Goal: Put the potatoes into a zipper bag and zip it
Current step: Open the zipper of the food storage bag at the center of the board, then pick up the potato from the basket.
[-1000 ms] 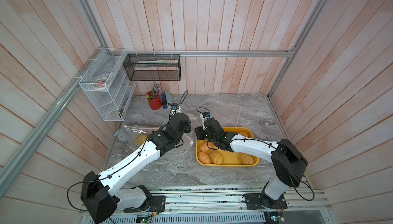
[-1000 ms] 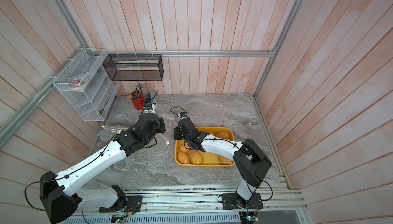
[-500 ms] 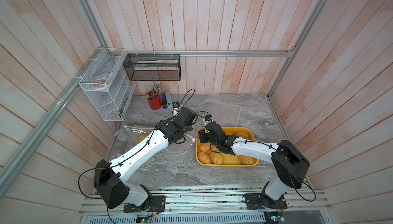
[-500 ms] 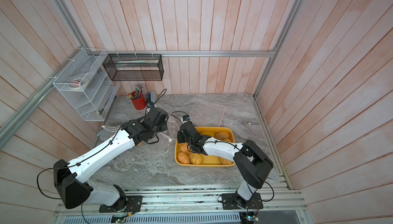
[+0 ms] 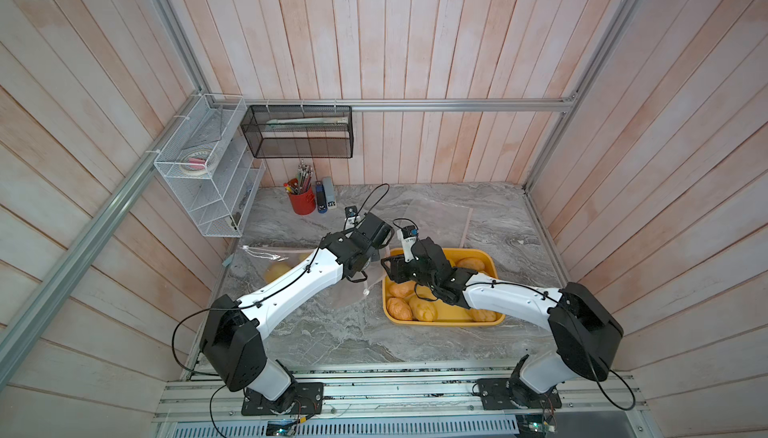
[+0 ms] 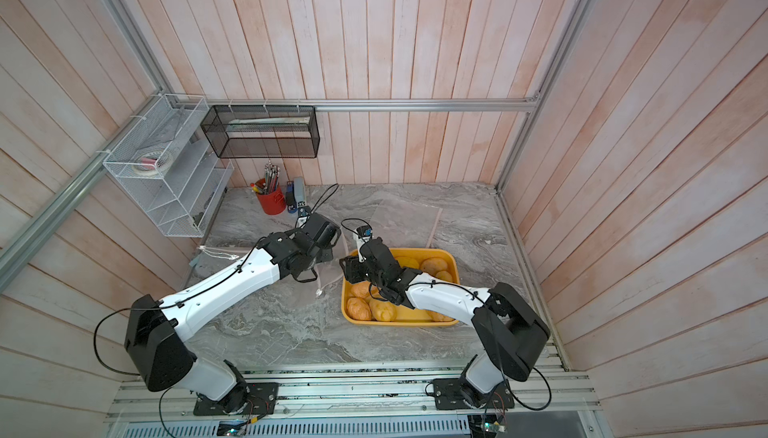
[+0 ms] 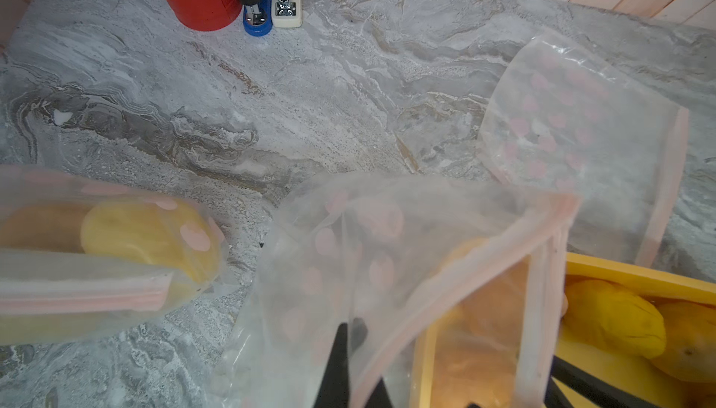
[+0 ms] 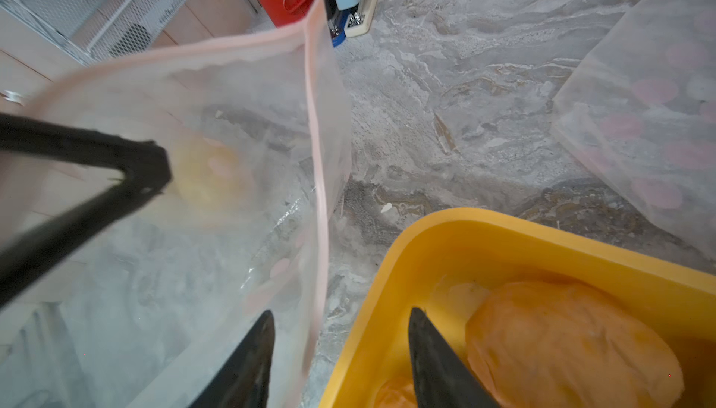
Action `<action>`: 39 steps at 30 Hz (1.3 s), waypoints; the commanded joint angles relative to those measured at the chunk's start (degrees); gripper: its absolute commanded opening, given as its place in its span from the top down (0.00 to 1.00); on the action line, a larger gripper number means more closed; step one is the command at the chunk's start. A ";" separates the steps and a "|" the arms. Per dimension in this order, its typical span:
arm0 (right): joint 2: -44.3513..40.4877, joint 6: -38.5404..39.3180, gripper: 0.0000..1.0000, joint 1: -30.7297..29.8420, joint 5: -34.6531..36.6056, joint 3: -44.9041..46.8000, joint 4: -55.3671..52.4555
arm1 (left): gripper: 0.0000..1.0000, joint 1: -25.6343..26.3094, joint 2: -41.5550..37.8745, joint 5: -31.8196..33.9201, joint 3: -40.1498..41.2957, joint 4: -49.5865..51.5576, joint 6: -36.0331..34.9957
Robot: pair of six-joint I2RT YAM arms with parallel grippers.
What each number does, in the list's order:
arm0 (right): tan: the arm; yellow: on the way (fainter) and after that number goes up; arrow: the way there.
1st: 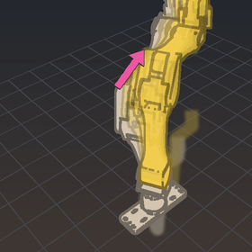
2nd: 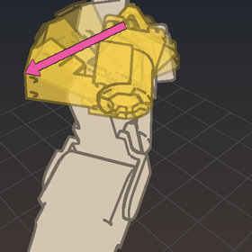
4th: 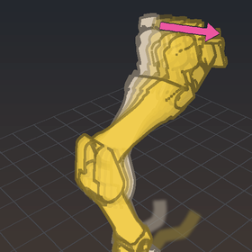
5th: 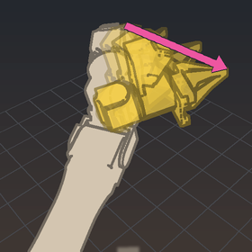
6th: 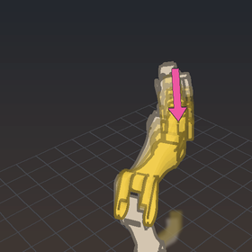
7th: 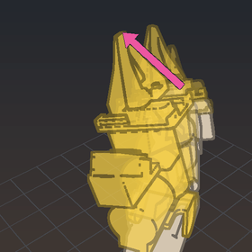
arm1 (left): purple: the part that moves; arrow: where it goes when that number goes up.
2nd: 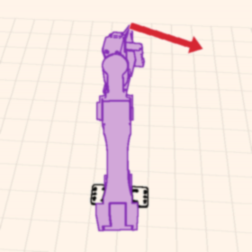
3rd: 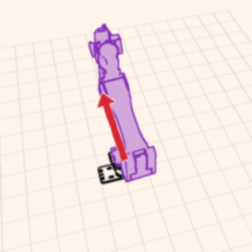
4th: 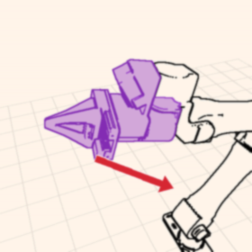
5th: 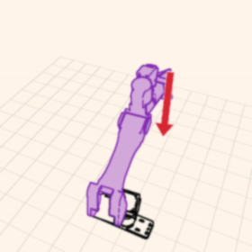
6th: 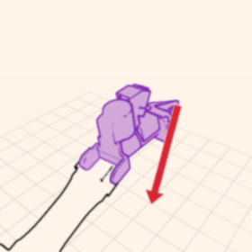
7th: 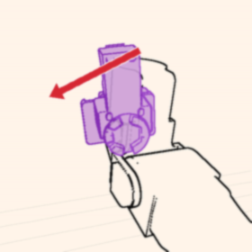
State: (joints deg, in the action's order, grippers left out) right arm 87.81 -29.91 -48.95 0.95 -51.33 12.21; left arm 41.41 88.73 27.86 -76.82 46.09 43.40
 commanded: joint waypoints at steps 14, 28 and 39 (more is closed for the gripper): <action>-17.94 -1.92 0.02 1.97 6.12 9.31 -5.49 | 1.00 -0.19 0.85 2.16 -1.24 1.64 1.10; -37.46 -6.58 0.07 4.74 -0.45 27.01 -17.49 | 1.00 -0.26 0.00 1.24 -0.70 0.50 0.38; -33.70 -6.17 0.11 0.95 -0.09 26.15 -19.43 | 1.00 -0.28 -0.85 0.88 -0.07 -0.41 -0.15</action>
State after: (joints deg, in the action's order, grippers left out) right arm 50.94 -35.97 -47.05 0.23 -23.62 -5.37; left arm 41.36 88.86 28.95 -76.82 46.87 43.94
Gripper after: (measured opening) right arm 0.899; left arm 0.046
